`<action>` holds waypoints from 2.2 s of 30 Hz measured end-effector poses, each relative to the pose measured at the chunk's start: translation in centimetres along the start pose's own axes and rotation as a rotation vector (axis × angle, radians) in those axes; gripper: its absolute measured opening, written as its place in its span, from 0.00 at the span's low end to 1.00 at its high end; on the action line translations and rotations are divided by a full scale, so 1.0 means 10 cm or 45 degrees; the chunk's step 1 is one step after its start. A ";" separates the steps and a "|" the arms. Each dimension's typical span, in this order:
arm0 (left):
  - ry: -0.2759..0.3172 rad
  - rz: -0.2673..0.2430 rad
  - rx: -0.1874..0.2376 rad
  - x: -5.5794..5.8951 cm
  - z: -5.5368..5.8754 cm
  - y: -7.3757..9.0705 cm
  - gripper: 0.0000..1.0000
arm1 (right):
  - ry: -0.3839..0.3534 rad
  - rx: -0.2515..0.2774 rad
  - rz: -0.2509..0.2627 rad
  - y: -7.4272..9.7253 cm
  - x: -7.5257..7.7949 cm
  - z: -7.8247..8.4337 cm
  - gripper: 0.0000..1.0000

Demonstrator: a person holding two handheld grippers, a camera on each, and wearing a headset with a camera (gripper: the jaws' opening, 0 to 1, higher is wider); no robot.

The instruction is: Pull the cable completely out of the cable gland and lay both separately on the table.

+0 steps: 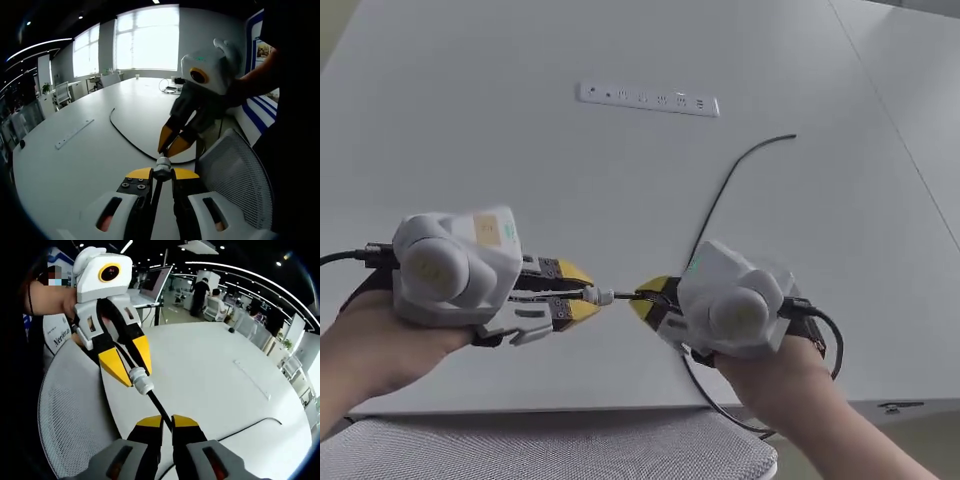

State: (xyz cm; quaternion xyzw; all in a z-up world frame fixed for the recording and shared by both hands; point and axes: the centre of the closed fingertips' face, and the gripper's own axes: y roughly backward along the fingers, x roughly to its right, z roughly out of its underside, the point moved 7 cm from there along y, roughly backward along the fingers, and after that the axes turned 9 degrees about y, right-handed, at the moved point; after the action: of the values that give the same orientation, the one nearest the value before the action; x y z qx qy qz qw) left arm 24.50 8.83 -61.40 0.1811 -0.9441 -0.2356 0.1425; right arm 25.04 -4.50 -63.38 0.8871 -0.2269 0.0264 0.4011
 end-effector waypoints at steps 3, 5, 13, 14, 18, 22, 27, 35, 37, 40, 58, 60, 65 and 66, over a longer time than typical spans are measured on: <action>0.001 -0.002 -0.002 0.01 0.00 0.00 0.15 | -0.042 -0.012 0.005 0.01 0.01 0.04 0.01; 0.004 -0.002 0.001 0.01 0.00 0.01 0.15 | -0.076 -0.018 0.008 0.01 0.02 0.07 0.01; 0.013 -0.008 0.008 0.01 0.00 0.03 0.15 | -0.235 -0.034 0.022 0.00 0.06 0.17 0.01; 0.013 -0.008 0.009 0.01 0.00 0.03 0.15 | -0.252 -0.037 0.023 -0.01 0.07 0.19 0.01; 0.014 -0.009 0.006 0.01 0.01 0.03 0.15 | -0.311 -0.052 0.025 -0.03 0.08 0.23 0.01; 0.015 -0.009 0.007 0.01 0.01 0.03 0.15 | -0.377 -0.059 0.015 -0.05 0.06 0.25 0.01; 0.016 -0.008 0.005 0.02 0.01 0.02 0.15 | -0.321 -0.060 0.042 -0.05 0.05 0.24 0.02; 0.003 -0.010 0.005 0.02 0.02 0.02 0.15 | -0.329 -0.038 0.023 -0.03 0.05 0.26 0.03; 0.007 -0.007 0.004 0.03 0.02 0.02 0.15 | -0.326 -0.033 0.021 -0.03 0.05 0.27 0.04; 0.009 -0.005 -0.001 0.03 0.03 0.01 0.15 | -0.274 -0.028 0.036 -0.02 0.06 0.26 0.06; 0.016 -0.002 0.004 0.03 0.02 0.00 0.15 | 0.247 0.042 -0.019 -0.02 -0.16 -0.22 0.14; 0.017 -0.001 0.011 0.03 0.01 0.00 0.15 | 0.278 0.035 -0.022 -0.05 -0.17 -0.21 0.13; 0.018 0.000 0.018 0.04 0.01 0.01 0.15 | 0.291 0.058 -0.014 -0.05 -0.15 -0.23 0.08; 0.019 0.001 0.020 0.04 0.01 0.02 0.15 | 0.292 0.066 -0.021 -0.05 -0.16 -0.24 0.08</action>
State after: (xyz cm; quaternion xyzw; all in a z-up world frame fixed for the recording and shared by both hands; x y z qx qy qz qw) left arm 24.08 8.84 -61.31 0.1835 -0.9450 -0.2267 0.1482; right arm 24.15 -1.85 -62.50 0.8901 -0.1715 0.1304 0.4017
